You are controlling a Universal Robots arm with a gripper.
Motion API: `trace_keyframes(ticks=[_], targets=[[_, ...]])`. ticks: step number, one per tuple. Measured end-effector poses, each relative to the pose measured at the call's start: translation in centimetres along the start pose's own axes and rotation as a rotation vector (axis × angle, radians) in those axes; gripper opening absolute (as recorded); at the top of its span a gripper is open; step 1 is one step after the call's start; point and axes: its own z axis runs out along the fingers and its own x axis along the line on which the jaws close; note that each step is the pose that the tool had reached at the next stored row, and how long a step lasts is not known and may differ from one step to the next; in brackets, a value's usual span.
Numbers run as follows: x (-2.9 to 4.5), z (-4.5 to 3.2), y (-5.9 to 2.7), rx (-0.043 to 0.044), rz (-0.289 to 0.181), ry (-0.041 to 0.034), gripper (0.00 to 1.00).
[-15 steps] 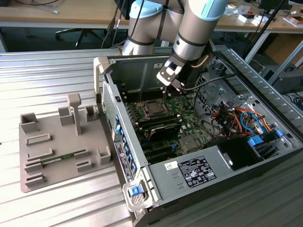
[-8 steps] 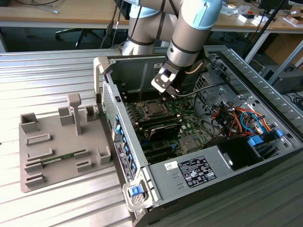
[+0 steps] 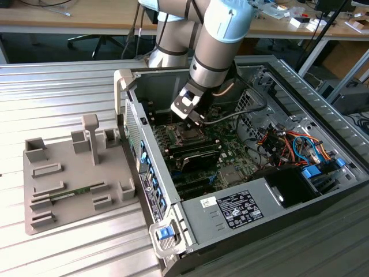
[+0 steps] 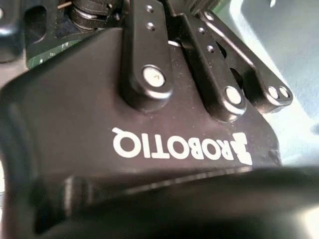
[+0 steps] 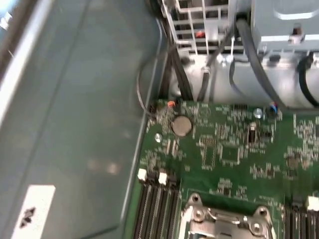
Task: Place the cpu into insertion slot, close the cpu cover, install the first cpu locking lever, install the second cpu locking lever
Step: 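Close the cpu cover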
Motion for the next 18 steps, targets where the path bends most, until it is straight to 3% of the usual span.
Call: trace_keyframes(ticks=[5,10,15,18], targets=[[-0.05,0.83,-0.22,0.0,0.0,0.0,0.11],[-0.09,1.1,-0.28,0.0004,0.0,-0.0005,0.11],[0.0,-0.13,-0.23,-0.0001,0.0,-0.0001,0.11],[-0.01,-0.36,0.06,0.0018,0.0,0.0003,0.11]])
